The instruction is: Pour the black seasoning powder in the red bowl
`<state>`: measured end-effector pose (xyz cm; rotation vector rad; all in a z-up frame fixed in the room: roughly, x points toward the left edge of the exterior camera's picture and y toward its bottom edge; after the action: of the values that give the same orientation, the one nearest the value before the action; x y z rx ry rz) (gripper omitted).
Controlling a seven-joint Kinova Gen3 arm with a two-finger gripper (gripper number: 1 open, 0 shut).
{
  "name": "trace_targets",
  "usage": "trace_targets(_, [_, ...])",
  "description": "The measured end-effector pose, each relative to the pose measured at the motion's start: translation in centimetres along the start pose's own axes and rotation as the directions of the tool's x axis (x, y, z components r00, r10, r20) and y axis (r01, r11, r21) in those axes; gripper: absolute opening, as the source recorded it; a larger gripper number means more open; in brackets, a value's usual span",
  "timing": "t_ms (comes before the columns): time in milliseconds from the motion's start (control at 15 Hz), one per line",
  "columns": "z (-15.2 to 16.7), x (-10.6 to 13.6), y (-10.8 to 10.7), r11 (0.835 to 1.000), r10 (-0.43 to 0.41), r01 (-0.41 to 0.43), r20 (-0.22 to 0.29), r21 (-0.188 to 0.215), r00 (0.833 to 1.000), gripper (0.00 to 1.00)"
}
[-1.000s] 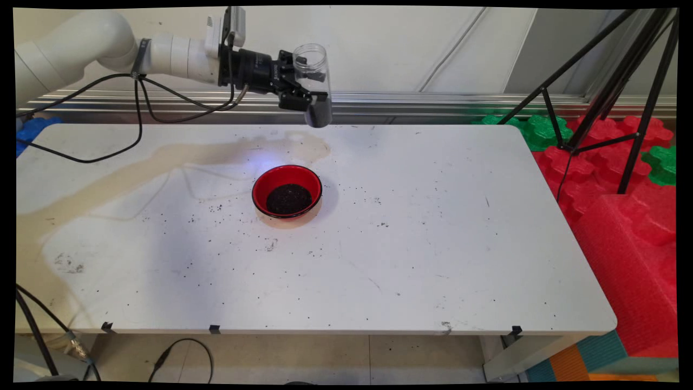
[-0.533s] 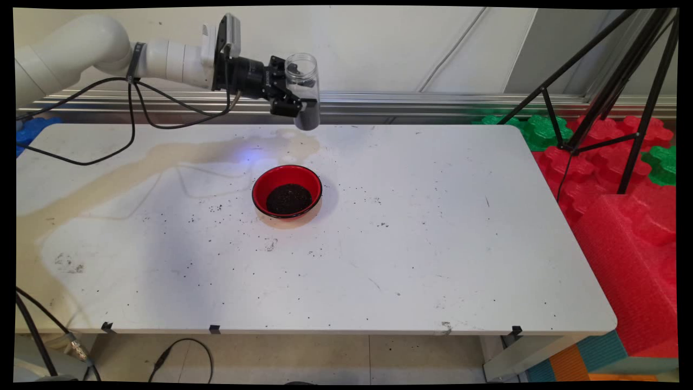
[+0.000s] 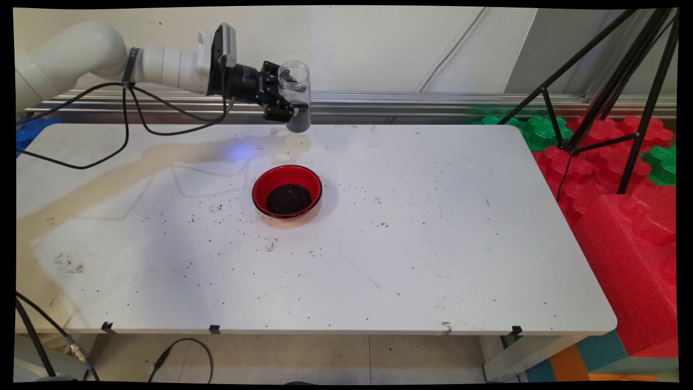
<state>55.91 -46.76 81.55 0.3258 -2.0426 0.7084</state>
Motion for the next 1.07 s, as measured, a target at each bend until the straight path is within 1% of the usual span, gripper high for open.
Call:
trace_targets(267, [-0.2, -0.9, 0.1, 0.998, 0.055, -0.055, 0.01, 0.01, 0.998, 0.0])
trace_targets(600, [-0.4, -1.6, 0.3, 0.99, 0.138, -0.138, 0.018, 0.017, 0.99, 0.0])
trace_targets(800, [-0.5, -2.2, 0.5, 0.978, 0.207, -0.207, 0.028, 0.015, 0.978, 0.0])
trace_targets(1067, [-0.7, -2.8, 1.0, 0.952, 0.307, -0.308, 0.043, -0.001, 0.951, 0.0])
